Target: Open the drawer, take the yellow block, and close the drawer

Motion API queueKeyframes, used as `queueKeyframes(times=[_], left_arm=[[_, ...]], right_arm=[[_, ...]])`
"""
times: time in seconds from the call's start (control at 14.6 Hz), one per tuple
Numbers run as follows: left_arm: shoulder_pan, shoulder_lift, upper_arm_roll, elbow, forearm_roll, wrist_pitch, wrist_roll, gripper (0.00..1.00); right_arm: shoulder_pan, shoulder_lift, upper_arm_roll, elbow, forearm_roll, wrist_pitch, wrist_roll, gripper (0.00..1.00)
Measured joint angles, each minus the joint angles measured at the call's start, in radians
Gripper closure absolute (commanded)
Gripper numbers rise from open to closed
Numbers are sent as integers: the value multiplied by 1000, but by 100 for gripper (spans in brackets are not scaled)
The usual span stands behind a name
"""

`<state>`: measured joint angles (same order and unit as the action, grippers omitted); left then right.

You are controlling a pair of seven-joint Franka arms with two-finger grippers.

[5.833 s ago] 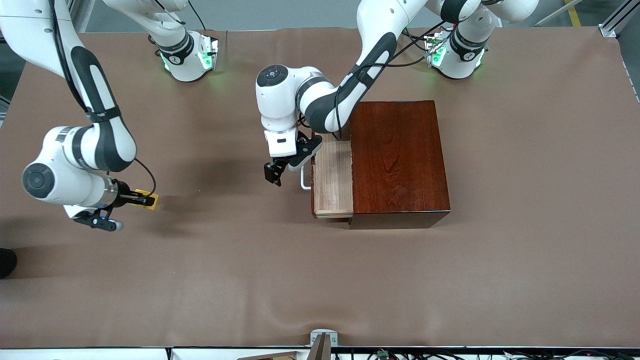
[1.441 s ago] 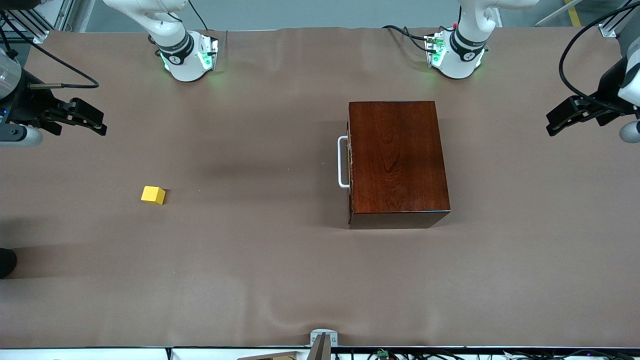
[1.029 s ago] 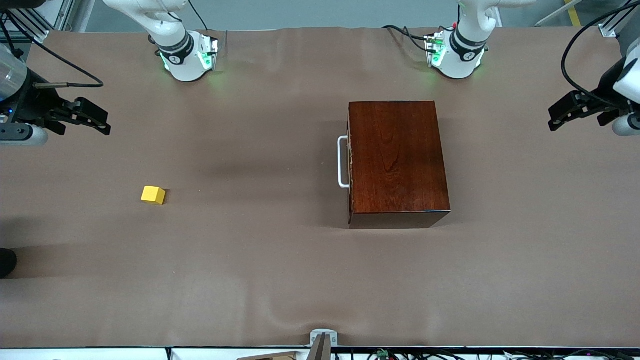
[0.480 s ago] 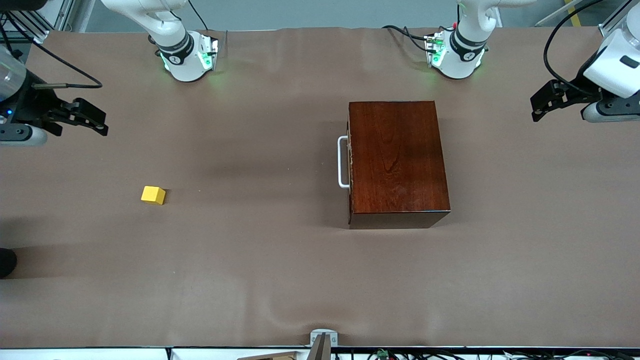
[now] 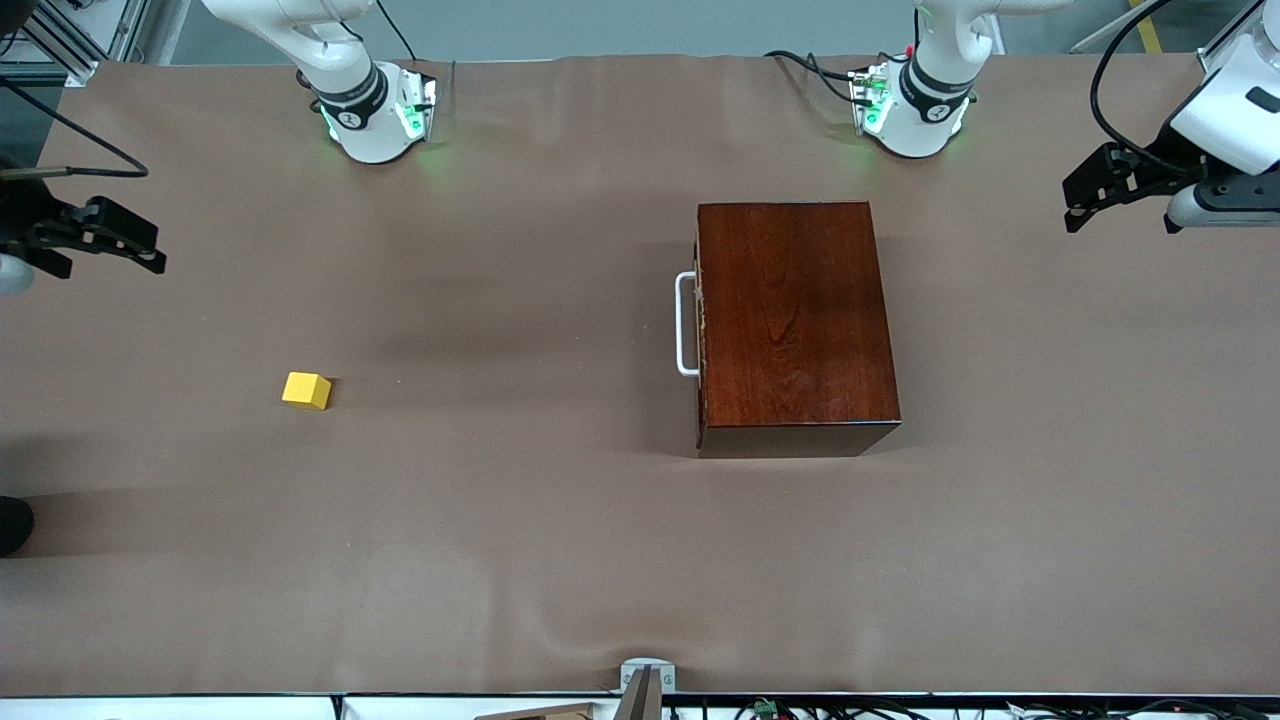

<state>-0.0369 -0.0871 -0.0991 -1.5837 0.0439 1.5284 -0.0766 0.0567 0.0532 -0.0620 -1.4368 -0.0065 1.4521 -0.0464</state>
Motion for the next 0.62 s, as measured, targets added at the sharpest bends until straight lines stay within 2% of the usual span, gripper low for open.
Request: queueKeyframes(times=[0.21, 0.62], left_arm=[[0, 0, 0, 0, -3, 0, 0, 0], [1, 0, 1, 0, -13, 0, 0, 0]], right_arm=[[-4, 0, -25, -1, 0, -1, -4, 0], [-5, 0, -26, -1, 1, -2, -5, 0]])
